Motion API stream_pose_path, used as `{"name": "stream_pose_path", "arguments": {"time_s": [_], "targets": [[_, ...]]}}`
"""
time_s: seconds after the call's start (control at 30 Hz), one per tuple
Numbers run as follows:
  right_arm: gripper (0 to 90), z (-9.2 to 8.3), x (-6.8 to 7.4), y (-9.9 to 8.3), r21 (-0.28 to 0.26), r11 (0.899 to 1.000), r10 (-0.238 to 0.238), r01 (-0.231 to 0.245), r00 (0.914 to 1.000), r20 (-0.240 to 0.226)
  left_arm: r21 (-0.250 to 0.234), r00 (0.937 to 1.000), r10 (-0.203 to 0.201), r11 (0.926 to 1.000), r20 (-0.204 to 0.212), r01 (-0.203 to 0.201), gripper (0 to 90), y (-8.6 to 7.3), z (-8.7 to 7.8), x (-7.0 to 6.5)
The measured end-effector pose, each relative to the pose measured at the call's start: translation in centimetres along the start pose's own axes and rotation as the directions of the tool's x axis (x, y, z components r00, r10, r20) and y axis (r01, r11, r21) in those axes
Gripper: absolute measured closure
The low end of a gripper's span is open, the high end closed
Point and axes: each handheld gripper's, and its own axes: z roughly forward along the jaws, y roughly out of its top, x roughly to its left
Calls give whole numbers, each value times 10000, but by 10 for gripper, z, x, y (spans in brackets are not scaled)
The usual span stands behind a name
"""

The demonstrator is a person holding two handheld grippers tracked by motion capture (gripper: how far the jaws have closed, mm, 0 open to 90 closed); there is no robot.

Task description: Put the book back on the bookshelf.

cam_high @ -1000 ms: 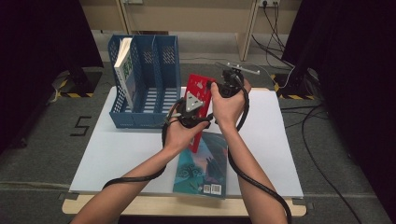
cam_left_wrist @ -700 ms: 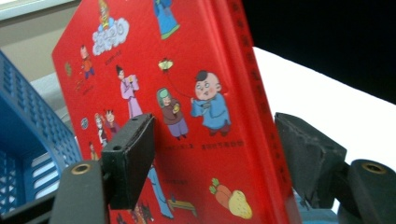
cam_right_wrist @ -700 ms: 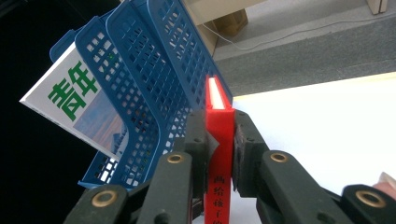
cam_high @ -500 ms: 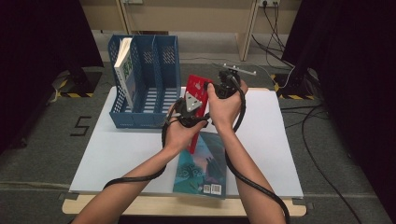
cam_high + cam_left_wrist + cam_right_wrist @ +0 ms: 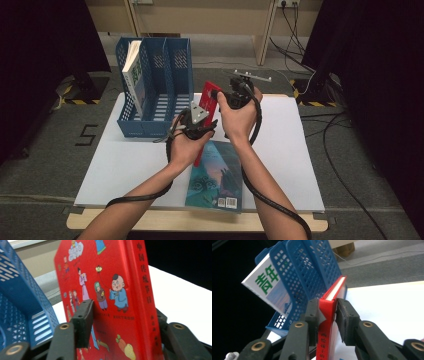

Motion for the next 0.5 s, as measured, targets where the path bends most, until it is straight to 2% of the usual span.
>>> {"name": "stream_pose_path", "arguments": {"time_s": [0.13, 0.37, 0.43, 0.5], "targets": [[669, -1, 4, -1, 27, 9999, -168, 169, 9994, -307, 105, 9999, -63, 9999, -86, 64, 578, -1, -10, 6], [599, 1, 9, -1, 44, 9991, -407, 412, 9952, -885, 307, 9990, 237, 9993, -390, -225, 724, 0, -21, 22], [587, 1, 10, 0, 39, 9989, -450, 457, 9938, -1018, 446, 9968, 536, 9977, -588, -510, 781, 0, -23, 27], [605, 0, 12, 0, -18, 9986, -524, 526, 9915, -1187, 493, 9977, 473, 9978, -479, -449, 788, 1, -24, 32]]}}
